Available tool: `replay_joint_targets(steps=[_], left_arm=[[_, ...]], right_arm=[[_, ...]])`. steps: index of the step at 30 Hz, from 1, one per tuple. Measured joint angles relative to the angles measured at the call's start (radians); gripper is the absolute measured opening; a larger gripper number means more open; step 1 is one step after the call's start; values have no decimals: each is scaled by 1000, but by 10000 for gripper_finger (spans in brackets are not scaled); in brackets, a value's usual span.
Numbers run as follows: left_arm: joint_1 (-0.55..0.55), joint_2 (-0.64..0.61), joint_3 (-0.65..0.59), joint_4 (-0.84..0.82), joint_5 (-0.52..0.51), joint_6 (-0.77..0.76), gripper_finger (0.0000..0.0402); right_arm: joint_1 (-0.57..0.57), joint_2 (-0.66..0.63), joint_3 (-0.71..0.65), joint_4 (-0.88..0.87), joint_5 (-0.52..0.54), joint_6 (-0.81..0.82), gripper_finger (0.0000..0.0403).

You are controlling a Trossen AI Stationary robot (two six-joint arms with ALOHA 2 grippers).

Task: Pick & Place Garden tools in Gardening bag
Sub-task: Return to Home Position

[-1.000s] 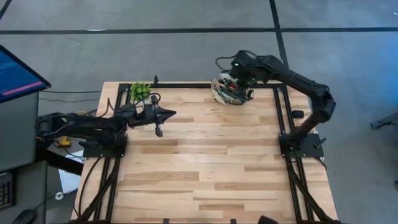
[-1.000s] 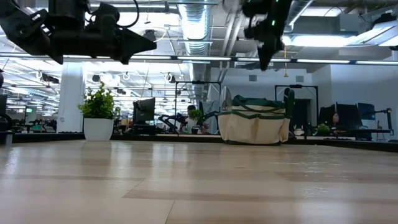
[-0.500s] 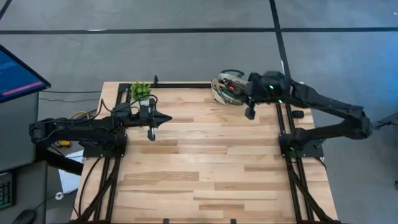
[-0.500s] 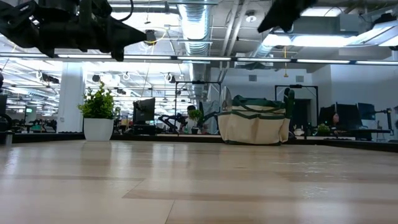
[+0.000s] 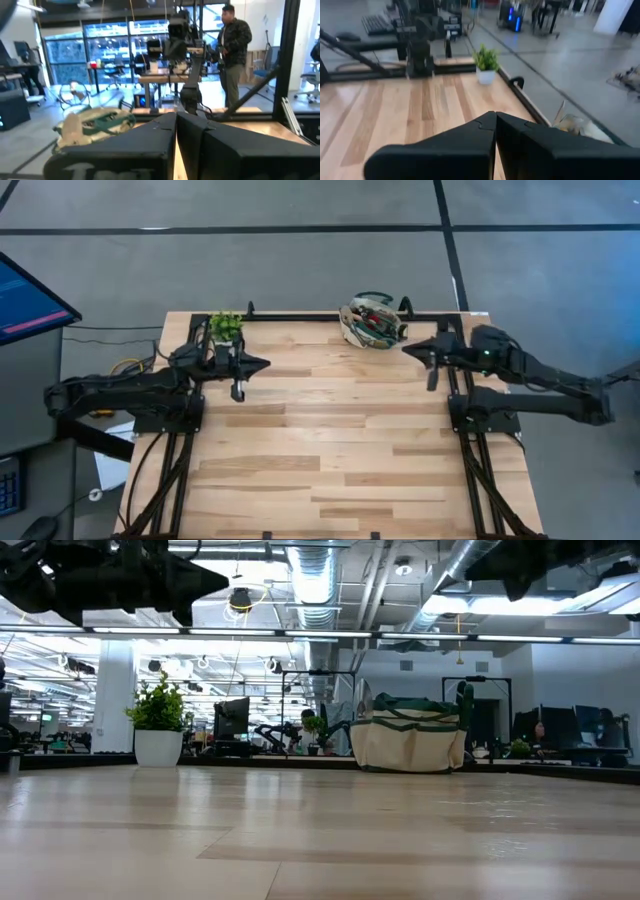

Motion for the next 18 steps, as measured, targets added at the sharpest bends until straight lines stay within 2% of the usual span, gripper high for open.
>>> replay_joint_targets(steps=[18], left_arm=[[4,-29,0,-60,-2,0,3]], right_arm=[[0,-442,-233,11,-1,102,0]])
